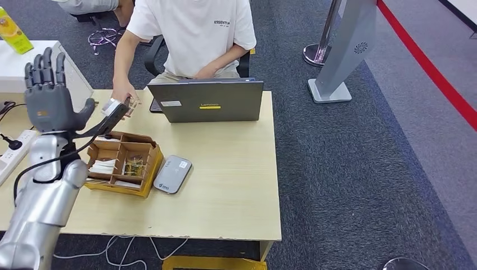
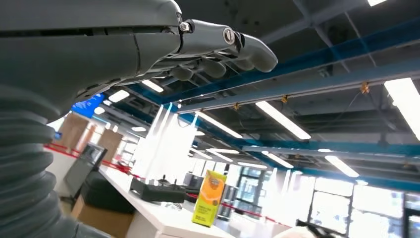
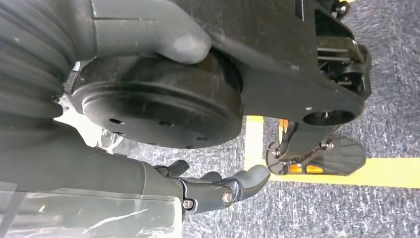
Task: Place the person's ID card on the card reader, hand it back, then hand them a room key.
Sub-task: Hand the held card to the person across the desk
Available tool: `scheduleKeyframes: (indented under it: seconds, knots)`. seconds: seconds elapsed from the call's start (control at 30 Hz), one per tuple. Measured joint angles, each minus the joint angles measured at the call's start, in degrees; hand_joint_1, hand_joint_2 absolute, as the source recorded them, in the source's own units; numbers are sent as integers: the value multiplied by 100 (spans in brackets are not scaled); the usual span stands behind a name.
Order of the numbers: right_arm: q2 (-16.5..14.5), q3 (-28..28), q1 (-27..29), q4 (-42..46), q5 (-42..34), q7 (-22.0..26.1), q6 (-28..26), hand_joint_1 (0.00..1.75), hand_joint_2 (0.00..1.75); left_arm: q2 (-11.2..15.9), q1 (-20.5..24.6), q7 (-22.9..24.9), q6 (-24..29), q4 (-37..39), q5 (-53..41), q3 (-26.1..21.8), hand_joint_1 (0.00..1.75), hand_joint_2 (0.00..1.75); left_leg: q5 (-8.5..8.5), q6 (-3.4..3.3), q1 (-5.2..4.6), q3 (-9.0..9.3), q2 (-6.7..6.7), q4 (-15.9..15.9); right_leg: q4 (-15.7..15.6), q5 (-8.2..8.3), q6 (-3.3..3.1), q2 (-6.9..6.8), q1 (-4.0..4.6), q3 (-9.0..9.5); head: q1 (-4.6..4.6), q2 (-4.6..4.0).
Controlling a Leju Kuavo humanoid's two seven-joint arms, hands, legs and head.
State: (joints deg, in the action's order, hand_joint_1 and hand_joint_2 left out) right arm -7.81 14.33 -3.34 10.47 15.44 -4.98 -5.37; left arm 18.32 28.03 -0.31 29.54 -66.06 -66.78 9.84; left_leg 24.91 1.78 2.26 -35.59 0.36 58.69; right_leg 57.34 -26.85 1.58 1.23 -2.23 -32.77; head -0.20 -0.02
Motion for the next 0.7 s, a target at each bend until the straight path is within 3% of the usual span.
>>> scheduleKeyframes:
  seconds: [0.1, 0.17, 0.2, 0.27, 0.33, 0.4, 0.53, 0.7]
  knots:
    - [-1, 152, 41, -1, -85, 73, -30, 0, 175, 305, -1499, -912, -342, -1532, 1595, -806, 0, 175, 27, 2, 1, 25, 39, -1, -1, -28, -2, 33, 0, 6, -16, 0]
    - [-1, 244, 51, -3, -106, 103, -58, 0, 175, 313, -2357, -1600, -775, -2308, 2576, -1590, 0, 175, 33, 3, 4, 22, 35, 0, 0, -45, 1, 28, 2, 8, -20, 0]
    - [-1, 286, 57, -3, -107, 113, -73, 0, 175, 245, -2725, -1958, -1179, -2643, 3039, -2102, 0, 175, 36, 3, 4, 21, 32, -1, 0, -50, 0, 24, 3, 8, -18, 0]
    - [-2, 375, 67, -4, -102, 126, -103, 0, 175, -6, -3210, -2663, -2568, -3134, 4015, -3439, 0, 175, 43, 5, 9, 18, 28, -1, 1, -57, -7, 18, 8, 7, -12, 0]
    - [-2, 446, 69, -4, -92, 116, -121, 0, 175, -228, -3276, -3009, -4069, -3227, 4678, -4957, 0, 175, 50, 10, 16, 19, 25, -1, 0, -62, -12, 12, 16, 6, -6, 0]
    - [-2, 497, 67, -4, -84, 100, -130, 0, 175, -328, -3200, -3181, -4892, -3069, 4865, -6224, 0, 175, 56, 16, 20, 27, 26, -1, 1, -68, -21, 11, 19, 2, -11, 0]
    - [-8, 584, 55, -4, -58, 89, -142, 0, 175, -459, -3043, -3467, -5202, -2715, 4687, -7740, 0, 175, 54, 17, 23, 31, -7, -1, 1, -77, -25, -23, 21, 14, -15, 0]
    - [-13, 624, 41, -4, -46, 85, -161, 0, 175, -607, -2920, -3465, -5240, -2604, 4617, -8515, 0, 175, 51, 15, 21, 32, -31, -1, 1, -78, -22, -49, 21, 29, -14, 0]
